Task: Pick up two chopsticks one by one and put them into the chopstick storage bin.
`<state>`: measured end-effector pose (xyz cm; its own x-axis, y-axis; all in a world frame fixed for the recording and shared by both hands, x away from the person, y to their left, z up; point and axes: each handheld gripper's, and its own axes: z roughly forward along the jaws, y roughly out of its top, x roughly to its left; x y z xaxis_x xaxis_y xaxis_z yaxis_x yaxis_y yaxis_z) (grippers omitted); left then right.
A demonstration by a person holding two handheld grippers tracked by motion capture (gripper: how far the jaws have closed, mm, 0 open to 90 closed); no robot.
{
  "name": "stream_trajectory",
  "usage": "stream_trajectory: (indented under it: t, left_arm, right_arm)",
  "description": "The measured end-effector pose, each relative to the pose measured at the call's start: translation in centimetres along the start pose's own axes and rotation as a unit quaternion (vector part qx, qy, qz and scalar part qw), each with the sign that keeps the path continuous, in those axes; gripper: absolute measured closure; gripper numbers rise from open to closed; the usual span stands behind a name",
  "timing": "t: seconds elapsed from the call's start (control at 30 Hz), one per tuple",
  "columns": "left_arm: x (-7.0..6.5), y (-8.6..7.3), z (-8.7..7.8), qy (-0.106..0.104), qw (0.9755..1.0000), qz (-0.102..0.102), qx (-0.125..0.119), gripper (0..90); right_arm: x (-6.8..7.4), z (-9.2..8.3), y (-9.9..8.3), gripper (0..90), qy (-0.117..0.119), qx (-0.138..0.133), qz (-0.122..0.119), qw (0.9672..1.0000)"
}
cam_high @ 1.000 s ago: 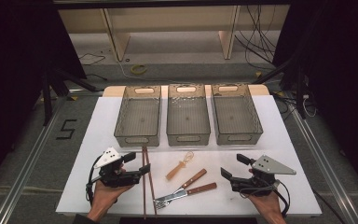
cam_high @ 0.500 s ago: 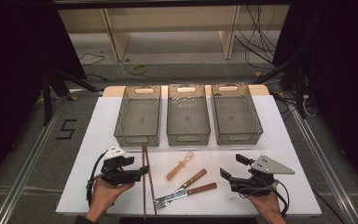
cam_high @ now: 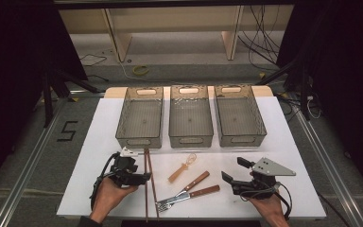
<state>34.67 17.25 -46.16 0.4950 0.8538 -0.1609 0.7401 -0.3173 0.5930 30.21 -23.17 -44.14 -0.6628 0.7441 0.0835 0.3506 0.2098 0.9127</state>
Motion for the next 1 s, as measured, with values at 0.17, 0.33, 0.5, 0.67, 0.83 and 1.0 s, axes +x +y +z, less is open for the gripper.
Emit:
stream_trajectory:
  t: [0.17, 0.33, 0.5, 0.67, 0.83, 1.0]
  left_arm:
    - [0.2, 0.6, 0.6, 0.015, 0.9993, 0.004, 0.034, 40.3]
    - [-0.2, 1.1, 1.2, 0.018, 0.9979, 0.015, 0.060, 43.6]
    - [-0.4, 1.4, 1.6, 0.023, 0.9962, 0.023, 0.081, 46.9]
    - [-0.4, 1.3, 2.2, 0.021, 0.9944, 0.026, 0.100, 49.8]
    - [-0.5, 1.3, 2.5, 0.029, 0.9924, 0.038, 0.113, 50.7]
    - [-0.5, 1.6, 2.6, 0.030, 0.9909, 0.044, 0.124, 52.7]
  right_arm:
    - [0.0, 0.1, 0.0, 23.5, 0.002, 0.004, 0.000, 1.0000]
    - [0.1, 0.2, 0.0, 23.8, 0.004, 0.006, 0.000, 1.0000]
    - [0.1, 0.2, 0.0, 24.1, 0.007, 0.008, -0.001, 0.9999]
    - [0.2, 0.2, 0.0, 24.4, 0.009, 0.010, -0.003, 0.9999]
    - [0.2, 0.2, 0.0, 24.7, 0.010, 0.012, -0.004, 0.9999]
    - [0.2, 0.3, 0.0, 25.0, 0.011, 0.013, -0.004, 0.9998]
